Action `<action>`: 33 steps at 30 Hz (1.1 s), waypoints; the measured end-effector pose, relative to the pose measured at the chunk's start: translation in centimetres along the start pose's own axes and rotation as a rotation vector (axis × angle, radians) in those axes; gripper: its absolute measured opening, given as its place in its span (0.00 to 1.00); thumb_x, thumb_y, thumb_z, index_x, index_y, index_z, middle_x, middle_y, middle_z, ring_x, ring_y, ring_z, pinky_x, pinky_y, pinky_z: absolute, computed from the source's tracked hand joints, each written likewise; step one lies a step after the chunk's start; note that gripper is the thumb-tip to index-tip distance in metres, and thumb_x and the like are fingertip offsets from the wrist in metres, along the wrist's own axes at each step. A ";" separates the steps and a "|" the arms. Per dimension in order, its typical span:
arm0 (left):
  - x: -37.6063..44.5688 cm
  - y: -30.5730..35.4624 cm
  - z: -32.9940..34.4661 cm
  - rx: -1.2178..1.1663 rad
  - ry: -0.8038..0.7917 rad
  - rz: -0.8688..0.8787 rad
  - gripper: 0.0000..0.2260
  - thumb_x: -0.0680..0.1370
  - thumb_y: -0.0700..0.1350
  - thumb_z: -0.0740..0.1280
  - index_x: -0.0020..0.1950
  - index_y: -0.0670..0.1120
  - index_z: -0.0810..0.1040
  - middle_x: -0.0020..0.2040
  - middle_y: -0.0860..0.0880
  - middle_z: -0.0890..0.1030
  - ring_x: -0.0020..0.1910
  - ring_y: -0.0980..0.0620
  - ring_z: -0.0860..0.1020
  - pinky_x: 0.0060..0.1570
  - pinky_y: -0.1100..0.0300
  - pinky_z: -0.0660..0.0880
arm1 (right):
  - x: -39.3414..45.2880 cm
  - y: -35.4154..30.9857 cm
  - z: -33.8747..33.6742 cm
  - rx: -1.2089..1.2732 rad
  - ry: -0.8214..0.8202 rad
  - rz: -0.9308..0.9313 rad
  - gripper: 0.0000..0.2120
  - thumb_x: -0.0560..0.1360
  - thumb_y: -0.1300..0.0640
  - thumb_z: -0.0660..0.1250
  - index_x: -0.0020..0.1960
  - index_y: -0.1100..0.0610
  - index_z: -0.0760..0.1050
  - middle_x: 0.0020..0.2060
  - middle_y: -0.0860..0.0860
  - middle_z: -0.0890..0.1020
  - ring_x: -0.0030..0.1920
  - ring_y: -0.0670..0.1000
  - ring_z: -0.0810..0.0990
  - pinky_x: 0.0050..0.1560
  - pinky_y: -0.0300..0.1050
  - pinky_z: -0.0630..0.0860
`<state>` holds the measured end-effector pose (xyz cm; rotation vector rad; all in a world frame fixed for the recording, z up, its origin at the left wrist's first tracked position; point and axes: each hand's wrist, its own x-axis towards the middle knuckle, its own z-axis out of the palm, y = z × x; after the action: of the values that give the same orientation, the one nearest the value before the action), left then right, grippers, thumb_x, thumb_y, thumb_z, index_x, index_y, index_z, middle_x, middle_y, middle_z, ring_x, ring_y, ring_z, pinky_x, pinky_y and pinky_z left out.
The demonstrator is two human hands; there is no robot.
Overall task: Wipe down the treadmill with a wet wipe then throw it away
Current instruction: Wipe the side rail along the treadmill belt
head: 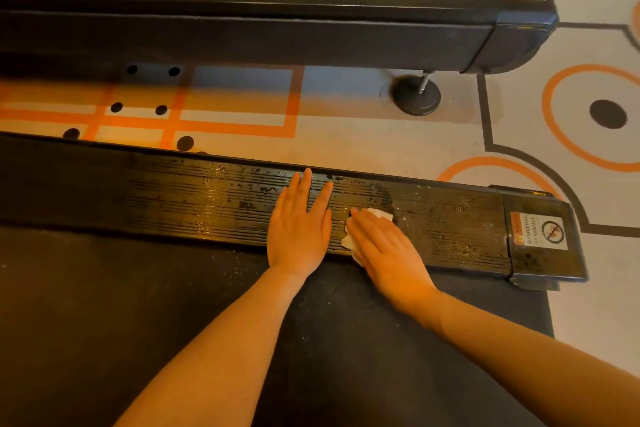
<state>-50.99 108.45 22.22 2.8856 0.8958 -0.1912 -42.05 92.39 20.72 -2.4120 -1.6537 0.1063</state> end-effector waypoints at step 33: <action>0.3 -0.1 1.5 -0.015 0.178 0.002 0.23 0.82 0.52 0.48 0.77 0.51 0.61 0.79 0.43 0.58 0.78 0.44 0.54 0.75 0.46 0.58 | 2.9 1.5 -0.7 0.152 -0.003 0.329 0.27 0.84 0.52 0.56 0.79 0.59 0.51 0.78 0.54 0.51 0.79 0.54 0.49 0.75 0.45 0.42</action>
<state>-50.96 108.43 20.64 2.9247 0.9169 0.0743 -39.51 94.46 21.25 -2.5408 -1.1883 0.2767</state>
